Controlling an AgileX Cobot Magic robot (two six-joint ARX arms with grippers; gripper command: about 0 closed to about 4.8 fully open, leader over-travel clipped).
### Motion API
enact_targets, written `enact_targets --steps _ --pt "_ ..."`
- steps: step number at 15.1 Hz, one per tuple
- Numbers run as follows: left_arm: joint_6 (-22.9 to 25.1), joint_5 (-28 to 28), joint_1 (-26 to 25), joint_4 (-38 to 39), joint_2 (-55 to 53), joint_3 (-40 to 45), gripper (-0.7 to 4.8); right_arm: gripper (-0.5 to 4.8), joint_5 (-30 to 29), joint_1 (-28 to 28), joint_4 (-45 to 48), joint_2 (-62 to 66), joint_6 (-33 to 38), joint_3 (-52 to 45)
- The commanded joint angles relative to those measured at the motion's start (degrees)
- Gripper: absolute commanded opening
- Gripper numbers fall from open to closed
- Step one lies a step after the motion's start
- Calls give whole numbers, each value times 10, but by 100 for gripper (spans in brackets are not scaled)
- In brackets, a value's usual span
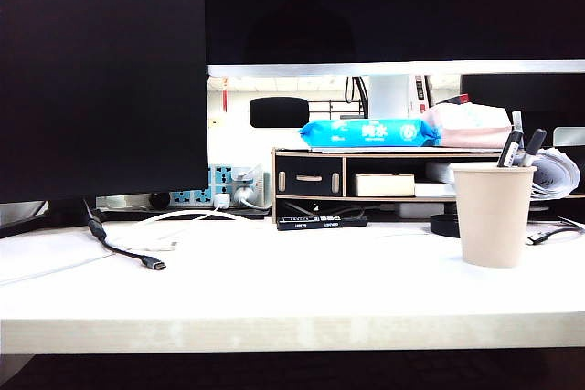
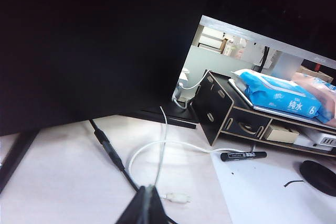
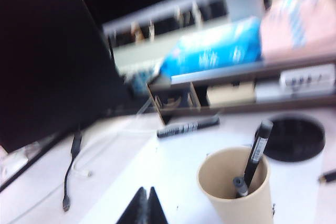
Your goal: Pick up the marker and insert it into the paper cup.
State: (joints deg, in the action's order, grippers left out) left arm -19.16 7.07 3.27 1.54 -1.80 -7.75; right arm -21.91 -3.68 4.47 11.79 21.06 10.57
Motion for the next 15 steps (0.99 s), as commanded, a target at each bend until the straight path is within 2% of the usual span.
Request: enact_targets --steps 1,2,4,6,8,9,10,12,15 --pt "2 -4 -1 -3 -50 -17 -5 -6 -44 -12 24 129 -20 70" --pt "-2 -3 0 -12 -97 -27 -5 -6 -64 -28 31 234 -36 121" --pt "-23 -3 1 -51 -150 -35 -5 -6 -63 -57 62 356 -43 178" --pt "-23 7 5 -101 -194 -38 -5 -6 -73 -88 68 462 -55 237" --pt "-20 7 26 -119 -239 -40 -5 -6 -143 -108 23 614 -92 349" --pt "-16 6 33 -119 -252 -43 -5 -6 -149 -113 -9 659 -101 394" --pt "-7 7 37 -120 -266 -46 -5 -6 -153 -120 -44 711 -126 448" --pt "-7 17 38 -119 -303 -51 -5 -6 -123 -130 -89 805 -182 554" --pt "-14 45 38 -120 -351 -52 -5 -6 -111 -136 -138 900 -249 658"
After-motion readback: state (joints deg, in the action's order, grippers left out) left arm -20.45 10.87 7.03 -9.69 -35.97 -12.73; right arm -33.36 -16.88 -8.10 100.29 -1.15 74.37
